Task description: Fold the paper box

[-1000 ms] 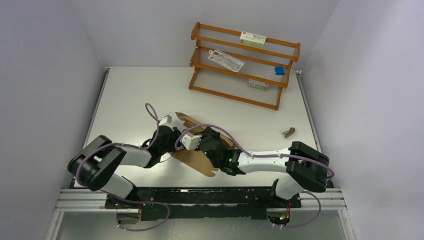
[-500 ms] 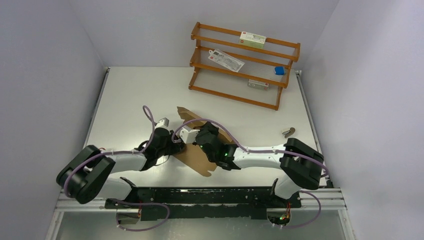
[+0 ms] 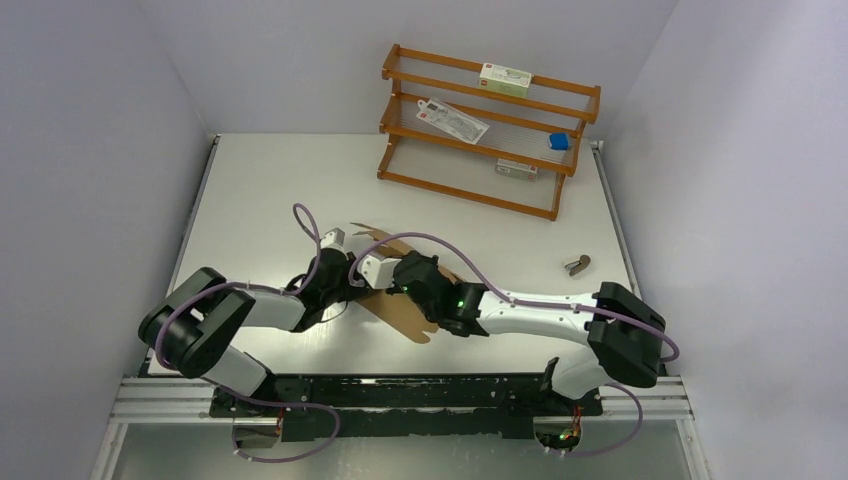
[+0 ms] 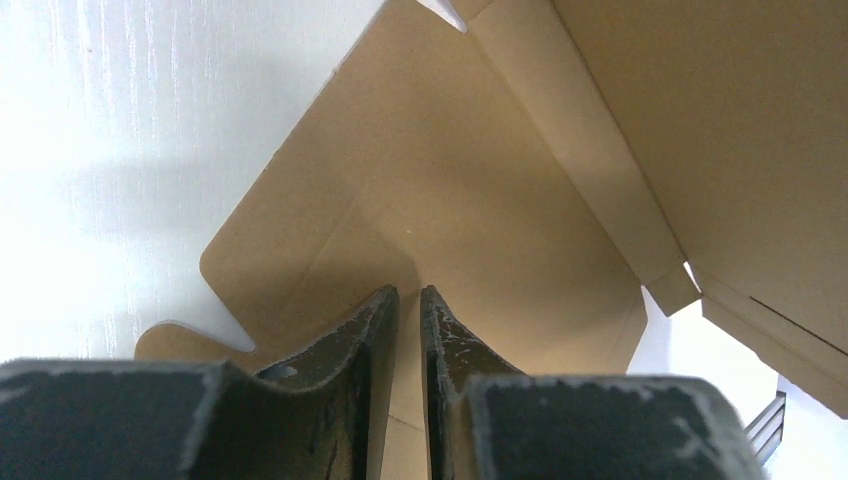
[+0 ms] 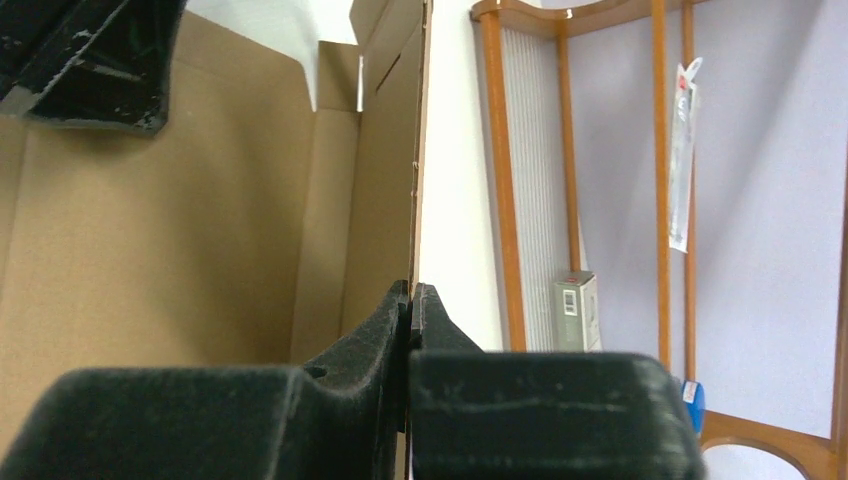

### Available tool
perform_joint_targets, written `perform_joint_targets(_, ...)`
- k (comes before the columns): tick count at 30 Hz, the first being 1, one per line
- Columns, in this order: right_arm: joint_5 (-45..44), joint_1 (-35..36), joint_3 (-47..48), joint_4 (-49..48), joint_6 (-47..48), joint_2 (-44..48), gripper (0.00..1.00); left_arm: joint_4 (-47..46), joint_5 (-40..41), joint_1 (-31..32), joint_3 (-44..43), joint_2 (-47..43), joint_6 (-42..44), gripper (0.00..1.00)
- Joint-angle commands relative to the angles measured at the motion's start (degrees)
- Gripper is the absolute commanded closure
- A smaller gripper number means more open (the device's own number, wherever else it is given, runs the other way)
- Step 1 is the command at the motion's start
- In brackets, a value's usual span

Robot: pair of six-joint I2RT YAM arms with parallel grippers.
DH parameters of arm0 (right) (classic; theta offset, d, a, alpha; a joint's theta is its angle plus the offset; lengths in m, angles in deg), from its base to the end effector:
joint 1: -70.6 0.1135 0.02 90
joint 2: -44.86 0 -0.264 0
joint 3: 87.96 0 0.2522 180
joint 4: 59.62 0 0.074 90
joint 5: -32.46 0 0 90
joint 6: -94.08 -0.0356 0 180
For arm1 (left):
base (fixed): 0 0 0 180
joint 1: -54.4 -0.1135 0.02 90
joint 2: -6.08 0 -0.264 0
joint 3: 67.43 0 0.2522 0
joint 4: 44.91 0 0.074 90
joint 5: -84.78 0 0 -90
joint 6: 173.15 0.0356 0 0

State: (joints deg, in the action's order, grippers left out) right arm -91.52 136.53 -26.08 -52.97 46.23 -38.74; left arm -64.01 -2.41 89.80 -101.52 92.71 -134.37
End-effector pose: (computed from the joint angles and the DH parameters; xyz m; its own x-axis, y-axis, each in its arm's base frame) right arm 0.1470 0.2804 0.2333 0.2298 -0.8499 -0.4741 -0.5427 0.2925 -0.7874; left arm 0.2042 -0.1430 0.1165 -0.7064 -0.4532 -0.5437 -0.0087 0.7736 -0.6336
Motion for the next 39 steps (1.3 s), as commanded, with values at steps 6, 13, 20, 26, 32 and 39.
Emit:
perform_joint_targets(6,3.2,2.0,-0.7,3.0,-5.3,-0.4,1.0,3.0,1.6,0.0,1.1,4.1,-0.2,0.77)
perform_joint_targets(13,-0.2,5.0,3.3,6.9,-9.5,-3.6,1.0,1.0,1.4,0.2,1.3,6.3,-1.3,0.77)
perform_joint_targets(20,-1.0,5.8,3.5,8.5,-14.0,-5.9,1.0,-0.4,1.3,0.2,2.2,6.0,-2.1,0.77)
perform_joint_targets(26,-6.4,4.5,3.3,5.1,-9.6,-6.9,1.0,1.7,1.6,0.2,2.8,2.5,-1.4,0.75)
perform_joint_targets(32,-3.8,-0.8,4.7,3.4,-6.7,-6.0,1.0,3.8,2.3,0.1,2.9,-3.3,1.1,0.74)
perform_joint_targets(39,0.9,-7.3,5.3,2.0,-2.9,-6.5,1.0,6.8,3.0,-2.1,3.4,-12.1,4.2,0.69)
